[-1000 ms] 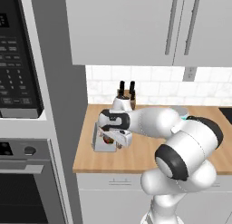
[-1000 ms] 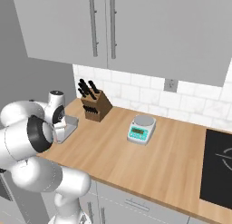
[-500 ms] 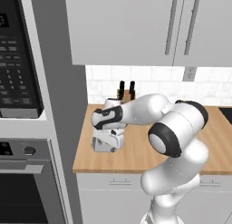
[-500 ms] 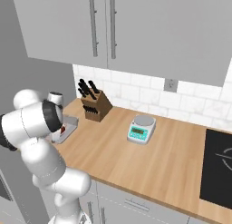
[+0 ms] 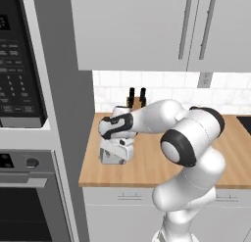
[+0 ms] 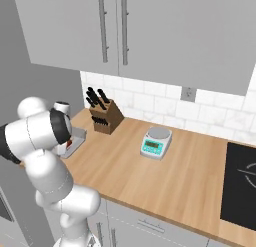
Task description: Take the meat container that has the shrimp and place it on the second highest rack of the freezer. Then take the vegetable container that has the bell pepper and garlic and place it on the highest rack of the freezer.
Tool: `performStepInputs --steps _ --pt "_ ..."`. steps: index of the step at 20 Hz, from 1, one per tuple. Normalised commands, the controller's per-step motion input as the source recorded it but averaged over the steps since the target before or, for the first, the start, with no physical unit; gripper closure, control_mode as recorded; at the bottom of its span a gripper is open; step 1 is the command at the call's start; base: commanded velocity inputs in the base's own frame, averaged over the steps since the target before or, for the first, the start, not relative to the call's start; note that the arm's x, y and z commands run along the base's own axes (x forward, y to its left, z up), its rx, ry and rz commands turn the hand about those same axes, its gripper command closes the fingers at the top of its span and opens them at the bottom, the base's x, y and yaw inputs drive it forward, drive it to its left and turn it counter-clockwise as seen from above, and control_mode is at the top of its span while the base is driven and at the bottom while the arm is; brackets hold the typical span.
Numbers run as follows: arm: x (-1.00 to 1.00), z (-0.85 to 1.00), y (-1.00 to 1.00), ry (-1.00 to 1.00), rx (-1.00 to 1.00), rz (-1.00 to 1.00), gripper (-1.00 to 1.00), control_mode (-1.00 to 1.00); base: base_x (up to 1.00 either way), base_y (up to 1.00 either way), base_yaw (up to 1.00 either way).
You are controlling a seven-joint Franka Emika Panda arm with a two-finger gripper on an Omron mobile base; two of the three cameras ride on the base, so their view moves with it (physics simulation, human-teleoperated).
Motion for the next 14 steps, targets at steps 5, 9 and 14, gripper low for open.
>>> performStepInputs --steps 5,9,14 --pt "-0.06 -0.32 0.01 0.00 -0.06 -0.16 1.00 -1.00 0.00 0.00 0.00" --pt "-0.06 -0.31 0.00 0.00 -0.05 -0.17 1.00 -1.00 0.00 0.00 0.00" --pt "-0.19 -0.24 0.00 0.00 -0.05 -0.15 1.00 -1.00 0.00 0.00 0.00"
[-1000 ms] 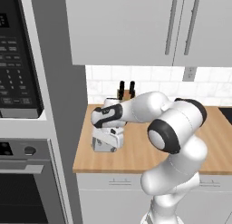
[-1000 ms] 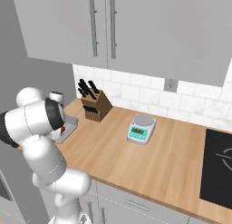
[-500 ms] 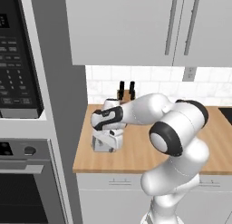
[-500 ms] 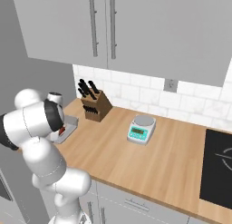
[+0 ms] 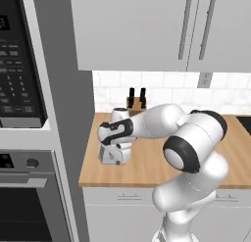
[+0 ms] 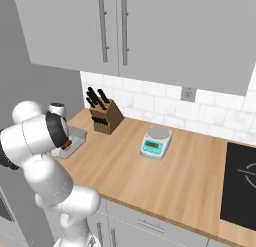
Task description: Take the meat container that has the shrimp and place it on the second highest rack of the freezer. Then take the vegetable container that has the bell pepper and garlic and place it on the highest rack of the freezer.
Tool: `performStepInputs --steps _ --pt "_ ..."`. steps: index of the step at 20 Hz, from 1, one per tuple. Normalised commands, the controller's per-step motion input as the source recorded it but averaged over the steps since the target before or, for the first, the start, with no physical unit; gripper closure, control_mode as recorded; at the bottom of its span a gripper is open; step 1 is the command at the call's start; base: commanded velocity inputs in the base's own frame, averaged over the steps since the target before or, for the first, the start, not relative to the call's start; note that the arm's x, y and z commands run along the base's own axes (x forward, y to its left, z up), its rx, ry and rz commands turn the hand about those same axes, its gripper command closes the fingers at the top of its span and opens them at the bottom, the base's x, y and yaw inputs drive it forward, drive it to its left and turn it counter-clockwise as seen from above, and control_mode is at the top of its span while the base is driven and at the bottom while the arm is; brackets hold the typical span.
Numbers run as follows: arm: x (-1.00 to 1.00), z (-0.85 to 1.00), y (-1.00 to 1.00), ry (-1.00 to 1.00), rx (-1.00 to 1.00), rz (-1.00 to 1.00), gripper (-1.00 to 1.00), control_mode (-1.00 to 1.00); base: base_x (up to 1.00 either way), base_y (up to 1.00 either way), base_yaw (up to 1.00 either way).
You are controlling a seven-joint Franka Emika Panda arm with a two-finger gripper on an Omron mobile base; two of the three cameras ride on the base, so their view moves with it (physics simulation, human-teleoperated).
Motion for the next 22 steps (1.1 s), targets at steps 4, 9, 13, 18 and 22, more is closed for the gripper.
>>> performStepInputs --steps 4,9,13,18,22 --pt "-0.13 0.08 -0.01 0.00 -0.06 -0.08 1.00 -1.00 0.00 0.00 0.00" --pt "-0.63 0.29 0.00 -0.03 -0.06 -0.04 1.00 -1.00 0.00 0.00 0.00" --pt "-0.64 0.66 -0.05 -0.10 -0.08 -0.03 1.00 -1.00 0.00 0.00 0.00" --pt "-0.59 0.96 -0.18 -0.02 -0.06 -0.01 1.00 -1.00 0.00 0.00 0.00" --pt "-0.71 0.96 -0.31 0.00 -0.06 0.00 1.00 -1.00 0.00 0.00 0.00"
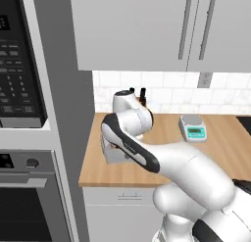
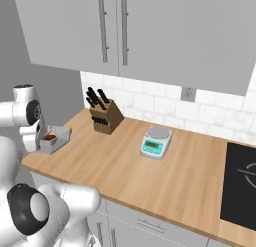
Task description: Take the meat container that has the shrimp and place it on the second highest rack of the freezer. Then take the vegetable container that has the bell pepper and garlic and place it on the highest rack of the freezer.
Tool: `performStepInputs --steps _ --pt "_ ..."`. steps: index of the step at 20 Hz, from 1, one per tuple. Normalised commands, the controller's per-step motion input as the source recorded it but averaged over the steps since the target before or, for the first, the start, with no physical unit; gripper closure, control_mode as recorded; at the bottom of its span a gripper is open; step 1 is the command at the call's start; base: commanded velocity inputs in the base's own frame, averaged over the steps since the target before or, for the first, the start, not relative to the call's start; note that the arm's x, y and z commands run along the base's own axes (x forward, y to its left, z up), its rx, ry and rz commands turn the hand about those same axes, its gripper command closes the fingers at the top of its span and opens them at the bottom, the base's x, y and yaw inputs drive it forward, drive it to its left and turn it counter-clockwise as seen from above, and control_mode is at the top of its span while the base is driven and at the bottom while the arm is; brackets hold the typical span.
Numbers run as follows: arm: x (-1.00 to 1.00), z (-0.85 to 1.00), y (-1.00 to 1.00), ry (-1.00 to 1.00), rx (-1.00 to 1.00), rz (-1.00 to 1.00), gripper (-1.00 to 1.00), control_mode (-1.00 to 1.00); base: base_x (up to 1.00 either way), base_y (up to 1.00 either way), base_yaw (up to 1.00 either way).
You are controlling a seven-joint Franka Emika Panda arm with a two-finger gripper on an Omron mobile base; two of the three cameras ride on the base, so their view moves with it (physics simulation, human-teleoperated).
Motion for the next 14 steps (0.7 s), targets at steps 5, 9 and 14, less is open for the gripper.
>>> performStepInputs --steps 5,9,14 --pt "-0.89 0.60 -0.58 -0.01 -0.02 0.00 1.00 -1.00 0.00 0.00 0.00" --pt "-0.69 0.68 -0.61 0.00 0.00 0.00 1.00 -1.00 0.00 0.00 0.00" --pt "-0.73 0.54 -0.64 -0.09 0.00 0.00 1.00 -1.00 0.00 0.00 0.00"
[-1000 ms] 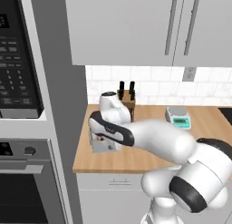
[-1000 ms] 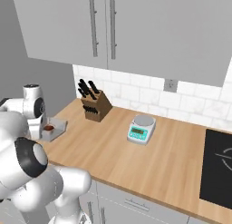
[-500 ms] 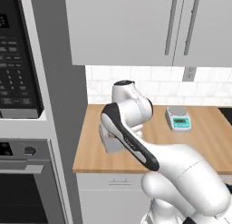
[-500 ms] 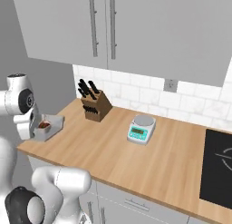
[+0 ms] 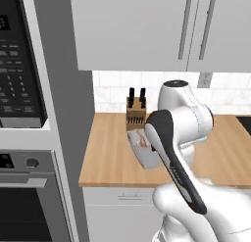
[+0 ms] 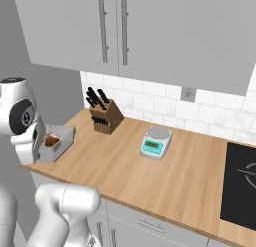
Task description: Take the meat container that has the shrimp and place it on the second highest rack of the freezer. Then take the vegetable container that has the bell pepper and garlic and place it on the highest rack of the freezer.
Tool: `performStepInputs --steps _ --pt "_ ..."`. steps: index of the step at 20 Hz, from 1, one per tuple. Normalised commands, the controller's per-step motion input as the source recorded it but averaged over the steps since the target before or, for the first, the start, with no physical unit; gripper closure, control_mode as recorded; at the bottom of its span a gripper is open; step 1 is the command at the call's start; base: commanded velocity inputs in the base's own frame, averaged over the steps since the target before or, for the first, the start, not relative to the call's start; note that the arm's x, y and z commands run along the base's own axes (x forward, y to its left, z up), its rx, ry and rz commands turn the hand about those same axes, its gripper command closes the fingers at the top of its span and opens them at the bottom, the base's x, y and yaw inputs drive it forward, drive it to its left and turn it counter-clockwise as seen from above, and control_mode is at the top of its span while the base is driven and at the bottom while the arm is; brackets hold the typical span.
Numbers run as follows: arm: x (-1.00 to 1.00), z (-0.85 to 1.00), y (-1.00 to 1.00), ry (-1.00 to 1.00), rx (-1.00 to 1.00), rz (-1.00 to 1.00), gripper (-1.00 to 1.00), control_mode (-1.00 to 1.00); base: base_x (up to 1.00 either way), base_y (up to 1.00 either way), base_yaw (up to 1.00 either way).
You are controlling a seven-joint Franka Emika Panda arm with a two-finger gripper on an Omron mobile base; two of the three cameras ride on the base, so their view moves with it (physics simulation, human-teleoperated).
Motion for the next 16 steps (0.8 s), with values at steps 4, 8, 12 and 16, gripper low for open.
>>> performStepInputs --steps 4,8,12,16 --pt "-0.95 0.46 -0.51 -0.22 0.00 0.00 1.00 -1.00 0.00 0.00 0.00" --pt "-0.70 0.26 -0.45 -0.18 0.05 0.00 1.00 -1.00 0.00 0.00 0.00" --pt "-0.26 0.21 -0.53 -0.04 0.12 0.00 1.00 -1.00 0.00 0.00 0.00" --pt "0.06 0.07 -0.18 0.18 0.20 -0.01 1.00 -1.00 0.00 0.00 0.00"
